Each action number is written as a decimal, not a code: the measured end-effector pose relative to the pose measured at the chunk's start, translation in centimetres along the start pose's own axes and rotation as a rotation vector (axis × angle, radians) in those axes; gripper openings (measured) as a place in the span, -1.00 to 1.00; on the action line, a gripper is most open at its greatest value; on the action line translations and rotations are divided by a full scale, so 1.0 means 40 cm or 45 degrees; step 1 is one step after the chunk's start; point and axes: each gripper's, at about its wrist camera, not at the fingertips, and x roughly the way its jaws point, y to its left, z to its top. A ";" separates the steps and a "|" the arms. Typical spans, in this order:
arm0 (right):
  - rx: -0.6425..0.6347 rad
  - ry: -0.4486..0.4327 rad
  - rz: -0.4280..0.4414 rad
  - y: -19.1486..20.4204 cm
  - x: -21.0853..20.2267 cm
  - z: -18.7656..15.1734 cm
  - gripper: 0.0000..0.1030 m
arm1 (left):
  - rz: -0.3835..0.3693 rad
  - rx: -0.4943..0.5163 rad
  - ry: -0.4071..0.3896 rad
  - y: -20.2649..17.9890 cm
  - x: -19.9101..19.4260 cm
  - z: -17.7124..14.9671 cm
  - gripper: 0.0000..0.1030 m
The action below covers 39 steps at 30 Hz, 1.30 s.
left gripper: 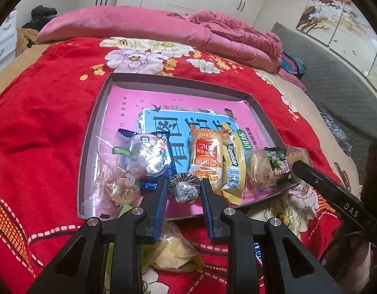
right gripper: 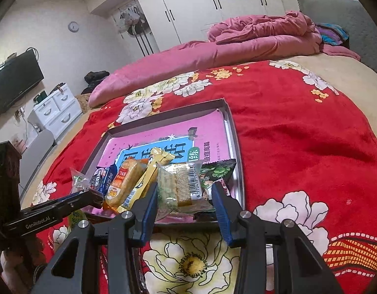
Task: Organize snacks
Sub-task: 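Lower the chocolate and cracker packet into the tray and open both grippers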
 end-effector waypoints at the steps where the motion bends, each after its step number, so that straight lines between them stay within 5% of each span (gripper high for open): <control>1: -0.005 0.000 -0.003 0.004 0.002 0.000 -0.15 | 0.000 0.000 0.002 0.001 0.001 0.001 -0.46; 39: 0.014 0.040 -0.051 0.022 0.067 0.010 -0.13 | -0.003 0.020 0.062 -0.012 0.045 0.004 -0.46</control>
